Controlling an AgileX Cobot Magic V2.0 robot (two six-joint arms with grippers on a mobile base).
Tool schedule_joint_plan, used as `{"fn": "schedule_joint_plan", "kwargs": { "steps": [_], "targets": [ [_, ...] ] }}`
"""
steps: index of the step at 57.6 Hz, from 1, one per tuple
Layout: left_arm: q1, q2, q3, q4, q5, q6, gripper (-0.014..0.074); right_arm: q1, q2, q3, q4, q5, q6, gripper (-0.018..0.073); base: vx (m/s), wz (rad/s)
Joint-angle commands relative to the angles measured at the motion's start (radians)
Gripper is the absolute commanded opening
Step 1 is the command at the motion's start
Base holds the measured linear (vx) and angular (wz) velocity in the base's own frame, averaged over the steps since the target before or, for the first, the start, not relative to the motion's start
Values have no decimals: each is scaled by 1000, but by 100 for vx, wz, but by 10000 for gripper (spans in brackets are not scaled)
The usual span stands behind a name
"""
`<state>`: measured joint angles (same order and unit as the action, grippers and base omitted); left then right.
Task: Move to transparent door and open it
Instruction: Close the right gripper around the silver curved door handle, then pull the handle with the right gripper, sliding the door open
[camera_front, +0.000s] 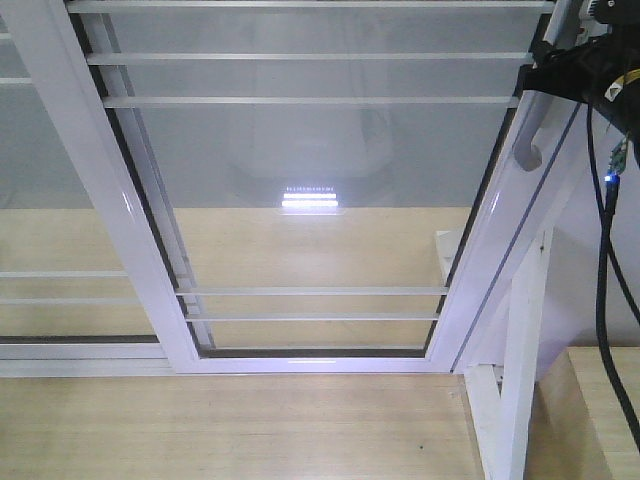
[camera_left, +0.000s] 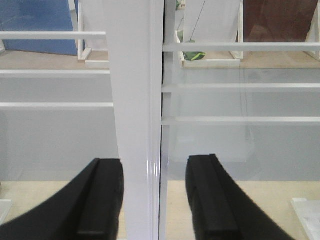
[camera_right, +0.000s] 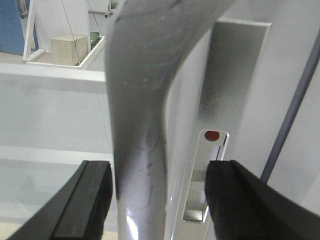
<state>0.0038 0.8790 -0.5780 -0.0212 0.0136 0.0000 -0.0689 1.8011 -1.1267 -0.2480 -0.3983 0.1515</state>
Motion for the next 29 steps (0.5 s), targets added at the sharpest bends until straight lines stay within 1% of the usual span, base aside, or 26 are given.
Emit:
{"fn": "schedule_joint_plan", "kwargs": {
  "steps": [1, 9, 13, 18, 29],
  "targets": [
    [-4, 3, -33, -3, -86, -5, 433, 7, -43, -37, -8, -93, 3, 426, 0, 0],
    [-4, 4, -33, -3, -98, -5, 433, 29, -43, -37, -8, -100, 2, 362, 0, 0],
    [-4, 4, -33, -3, -102, -5, 433, 49, -41, -37, -8, -120, -1, 344, 0, 0],
    [-4, 4, -33, -3, -104, -5, 433, 73, -29, -37, -8, -144, -17, 341, 0, 0],
    [-4, 4, -33, -3, -104, -5, 433, 107, 3, -37, -7, -178, -13, 341, 0, 0]
  ]
}}
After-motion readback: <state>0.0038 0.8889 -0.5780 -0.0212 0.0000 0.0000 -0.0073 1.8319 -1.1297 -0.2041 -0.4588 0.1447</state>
